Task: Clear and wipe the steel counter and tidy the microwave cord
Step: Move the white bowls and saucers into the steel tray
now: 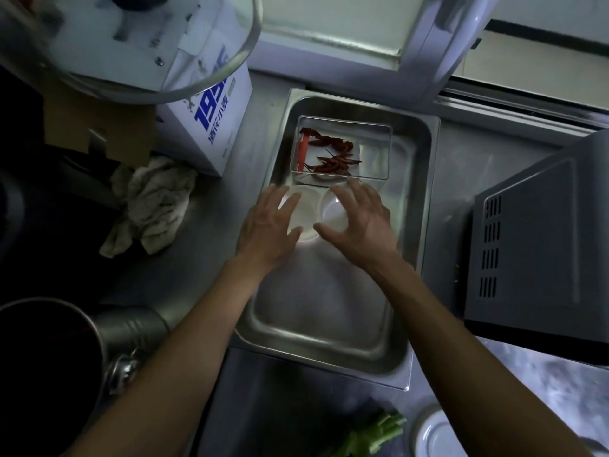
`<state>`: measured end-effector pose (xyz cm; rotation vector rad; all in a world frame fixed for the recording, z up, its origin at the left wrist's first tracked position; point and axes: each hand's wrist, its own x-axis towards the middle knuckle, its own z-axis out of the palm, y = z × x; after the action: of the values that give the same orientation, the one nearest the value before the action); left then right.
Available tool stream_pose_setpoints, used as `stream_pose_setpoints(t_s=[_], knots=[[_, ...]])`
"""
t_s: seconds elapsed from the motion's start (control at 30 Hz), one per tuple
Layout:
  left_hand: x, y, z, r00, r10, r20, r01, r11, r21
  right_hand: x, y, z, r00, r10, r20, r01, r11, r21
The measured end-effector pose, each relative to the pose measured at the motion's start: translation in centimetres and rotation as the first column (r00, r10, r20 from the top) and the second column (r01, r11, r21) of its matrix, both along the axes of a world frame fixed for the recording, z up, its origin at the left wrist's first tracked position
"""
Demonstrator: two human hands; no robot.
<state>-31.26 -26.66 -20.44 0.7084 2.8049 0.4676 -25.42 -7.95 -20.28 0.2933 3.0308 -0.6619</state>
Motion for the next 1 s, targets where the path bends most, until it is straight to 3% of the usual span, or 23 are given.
stream_pose_setpoints(t_s=[0.2,0.47,1.0], knots=[[-0.1,-2.3,0.8,0.994,0.1,-0.05,-0.097,0.993,0.068,-2.0,-3.3,0.2,0.995,0.102,-0.022,-0.101,0.994,0.032],[-0.2,-3.3,2.4,0.979,0.204,0.013,-0.204,0.972,0.116,-4.3,-6.1,-2.2,0.965,0.237,0.115,-0.247,0.966,0.08],[-0.3,-2.8,2.8,0.984,0.17,0.053,-0.176,0.973,0.147,-4.2,-5.0,-5.4,0.955,0.263,0.139,-0.287,0.936,0.204]])
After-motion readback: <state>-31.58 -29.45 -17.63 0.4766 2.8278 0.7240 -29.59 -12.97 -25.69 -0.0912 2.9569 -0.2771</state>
